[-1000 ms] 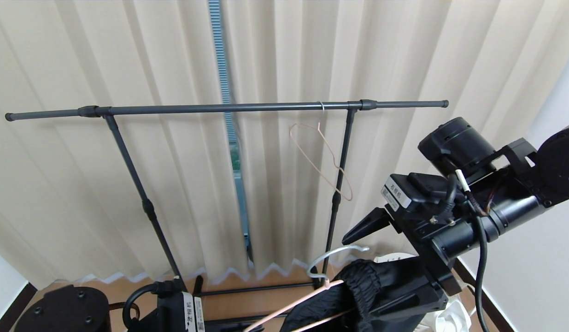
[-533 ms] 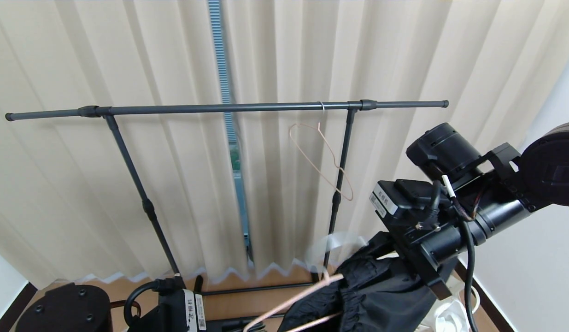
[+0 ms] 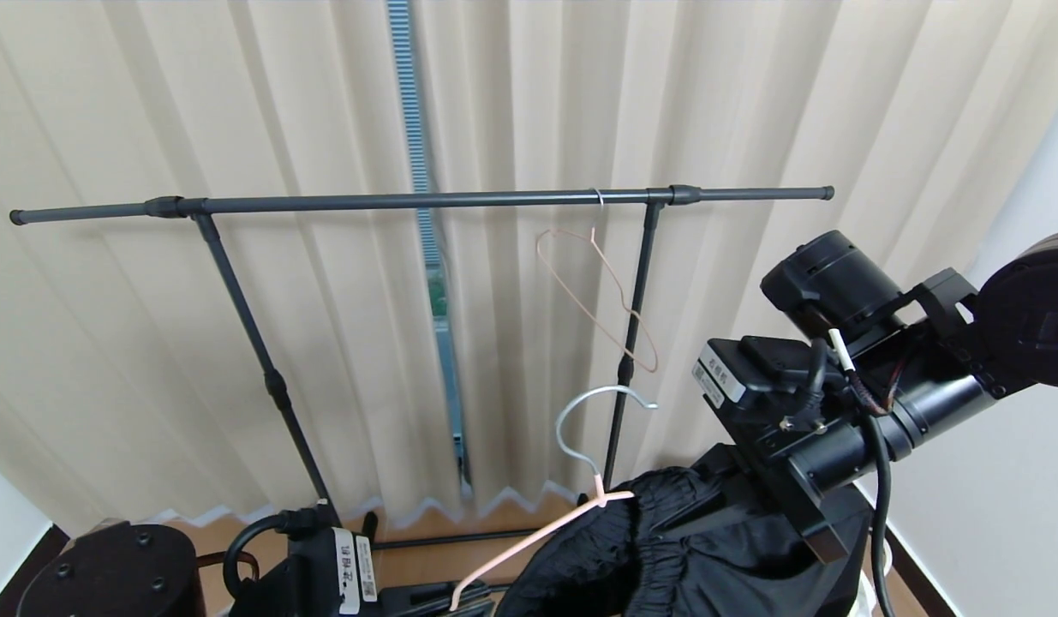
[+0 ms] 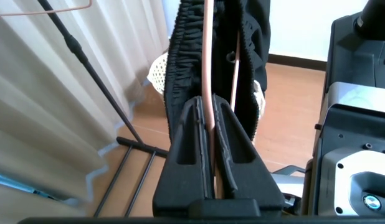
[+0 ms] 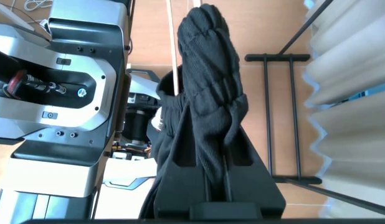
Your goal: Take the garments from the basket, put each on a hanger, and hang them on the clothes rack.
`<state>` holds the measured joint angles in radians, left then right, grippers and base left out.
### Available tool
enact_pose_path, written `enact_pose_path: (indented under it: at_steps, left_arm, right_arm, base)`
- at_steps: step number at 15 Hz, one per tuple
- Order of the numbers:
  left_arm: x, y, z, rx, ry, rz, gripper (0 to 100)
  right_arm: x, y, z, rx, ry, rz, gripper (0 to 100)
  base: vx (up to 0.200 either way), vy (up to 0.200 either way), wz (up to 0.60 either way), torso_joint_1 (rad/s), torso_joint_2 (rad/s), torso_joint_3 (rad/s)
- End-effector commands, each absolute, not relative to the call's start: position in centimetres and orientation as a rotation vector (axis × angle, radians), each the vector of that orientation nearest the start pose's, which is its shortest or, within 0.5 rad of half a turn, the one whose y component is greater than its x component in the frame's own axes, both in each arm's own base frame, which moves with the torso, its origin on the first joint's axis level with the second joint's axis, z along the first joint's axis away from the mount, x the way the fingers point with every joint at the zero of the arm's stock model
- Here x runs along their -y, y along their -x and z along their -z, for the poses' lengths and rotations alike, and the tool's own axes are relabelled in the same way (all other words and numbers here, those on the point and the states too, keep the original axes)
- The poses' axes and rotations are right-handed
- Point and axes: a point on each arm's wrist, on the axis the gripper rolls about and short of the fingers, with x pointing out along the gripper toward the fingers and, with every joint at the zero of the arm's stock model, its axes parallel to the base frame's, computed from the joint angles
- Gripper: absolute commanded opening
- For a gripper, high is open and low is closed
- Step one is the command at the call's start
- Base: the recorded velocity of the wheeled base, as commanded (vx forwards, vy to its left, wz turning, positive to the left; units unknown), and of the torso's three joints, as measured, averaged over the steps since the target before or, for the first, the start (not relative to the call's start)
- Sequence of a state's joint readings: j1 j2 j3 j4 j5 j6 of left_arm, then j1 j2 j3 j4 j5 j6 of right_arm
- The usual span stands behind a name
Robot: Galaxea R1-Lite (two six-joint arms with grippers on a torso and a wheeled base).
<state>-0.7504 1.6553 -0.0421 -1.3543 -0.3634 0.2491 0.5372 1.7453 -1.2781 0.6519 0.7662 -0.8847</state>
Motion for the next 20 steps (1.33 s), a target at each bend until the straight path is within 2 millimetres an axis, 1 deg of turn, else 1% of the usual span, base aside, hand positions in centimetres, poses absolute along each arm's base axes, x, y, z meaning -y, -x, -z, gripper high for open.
enact_pose_path:
  at_steps: [1, 2, 3, 5, 6, 8, 10, 11, 12, 14, 15, 16, 18, 20]
  left_arm:
    - [13.7, -13.5, -9.2, -0.144, -0.278, 1.137, 0]
    - [13.7, -13.5, -9.3, -0.142, -0.276, 1.137, 0]
    - [13.7, -13.5, -9.3, -0.141, -0.274, 1.138, 100]
    - [13.7, -13.5, -9.5, -0.120, -0.266, 1.134, 100]
    - [13.0, -13.4, -9.6, -0.100, -0.260, 1.110, 100]
    - [12.3, -14.0, -10.1, -0.061, -0.233, 1.054, 100]
    - [11.7, -14.0, -10.9, -0.040, -0.182, 1.016, 100]
    - [10.1, -14.1, -12.2, 0.007, -0.125, 0.910, 100]
    - [9.5, -14.3, -12.5, 0.016, -0.121, 0.845, 100]
    - [8.3, -14.9, -12.6, 0.004, -0.087, 0.757, 100]
    - [8.1, -15.1, -12.5, -0.006, -0.081, 0.743, 100]
    - [7.5, -15.8, -12.1, -0.059, -0.032, 0.693, 100]
    - [8.0, -17.1, -11.9, -0.133, 0.037, 0.676, 100]
    - [9.1, -18.6, -12.3, -0.228, 0.047, 0.625, 100]
  right_arm:
    - [-15.7, -23.4, -20.0, -0.578, 0.535, -1.577, 0]
    - [-15.7, -23.4, -20.1, -0.575, 0.536, -1.576, 0]
    - [-15.6, -23.3, -20.0, -0.577, 0.535, -1.575, 0]
    - [-15.5, -23.2, -20.0, -0.577, 0.535, -1.574, 0]
    - [-15.4, -23.0, -20.1, -0.576, 0.535, -1.572, 0]
    - [-14.9, -23.0, -20.3, -0.569, 0.533, -1.556, 0]
    - [-14.4, -23.1, -20.5, -0.564, 0.532, -1.538, 0]
    - [-13.8, -23.2, -20.9, -0.550, 0.528, -1.512, 0]
    - [-13.3, -23.2, -21.3, -0.538, 0.530, -1.490, 0]
    - [-12.9, -23.9, -22.0, -0.544, 0.525, -1.408, 0]
    - [-12.8, -24.1, -22.1, -0.550, 0.528, -1.378, 0]
    - [-12.9, -24.8, -22.3, -0.570, 0.520, -1.284, 0]
    - [-13.0, -25.1, -22.3, -0.546, 0.490, -1.211, 0]
    - [-12.4, -25.1, -21.2, -0.487, 0.489, -1.178, 0]
  base:
    - [0.000, 0.000, 0.00, 0.000, 0.00, 0.000]
    - [0.000, 0.000, 0.00, 0.000, 0.00, 0.000]
    - [0.000, 0.000, 0.00, 0.000, 0.00, 0.000]
    - [0.000, 0.000, 0.00, 0.000, 0.00, 0.000]
    - [0.000, 0.000, 0.00, 0.000, 0.00, 0.000]
    - [0.000, 0.000, 0.00, 0.000, 0.00, 0.000]
    - [0.000, 0.000, 0.00, 0.000, 0.00, 0.000]
    - [0.000, 0.000, 0.00, 0.000, 0.00, 0.000]
    - [0.000, 0.000, 0.00, 0.000, 0.00, 0.000]
    - [0.000, 0.000, 0.00, 0.000, 0.00, 0.000]
    - [0.000, 0.000, 0.00, 0.000, 0.00, 0.000]
    - [0.000, 0.000, 0.00, 0.000, 0.00, 0.000]
    - [0.000, 0.000, 0.00, 0.000, 0.00, 0.000]
    - [0.000, 0.000, 0.00, 0.000, 0.00, 0.000]
